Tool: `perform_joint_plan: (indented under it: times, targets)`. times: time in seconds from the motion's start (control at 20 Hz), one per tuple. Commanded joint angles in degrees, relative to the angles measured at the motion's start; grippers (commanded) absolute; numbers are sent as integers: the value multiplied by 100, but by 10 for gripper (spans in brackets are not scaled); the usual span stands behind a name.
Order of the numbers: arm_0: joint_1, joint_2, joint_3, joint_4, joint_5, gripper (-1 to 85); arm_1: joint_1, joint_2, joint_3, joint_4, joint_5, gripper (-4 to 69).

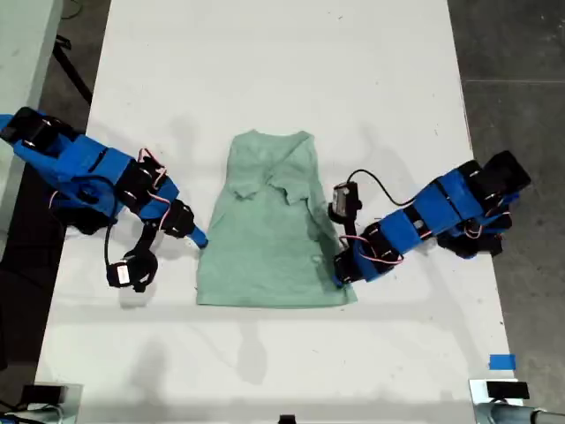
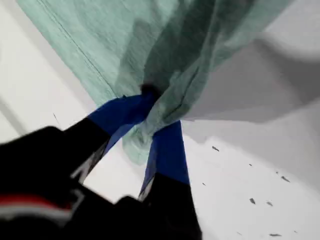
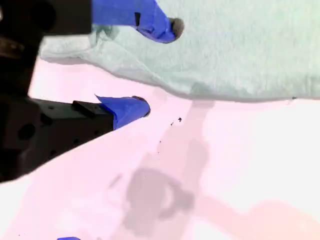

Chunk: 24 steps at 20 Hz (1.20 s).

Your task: Fold t-shirt

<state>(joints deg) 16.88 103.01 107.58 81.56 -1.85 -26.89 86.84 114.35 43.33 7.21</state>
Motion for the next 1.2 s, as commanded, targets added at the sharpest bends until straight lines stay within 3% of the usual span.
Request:
perform_joint_plan:
  times: [0.0, 0.3, 0.45, 0.55, 0.6, 0.65, 1.0, 1.15]
  targets:
    - [422, 246, 132, -431, -439, 251, 97, 352, -703, 650, -193, -9]
    - [677, 123, 431, -879, -835, 244, 466, -756, -3349, 1441, -510, -9]
    - [756, 0, 439, -1143, -940, 243, 624, -1934, -4693, 1345, -466, -9]
    - [773, -97, 413, -1283, -949, 242, 677, -2470, -4966, 826, -316, -15]
    - [773, -149, 387, -1327, -949, 242, 677, -2593, -5063, 598, -255, 123]
    - [773, -211, 360, -1327, -949, 242, 686, -2593, -5256, 554, -404, 366]
    - [984, -861, 255, -1617, -1503, 253, 1143, -1564, -5739, 2716, -835, 321]
    - [1230, -1327, 246, -2241, -1775, 247, 1292, -1354, -5704, 3217, -905, 304]
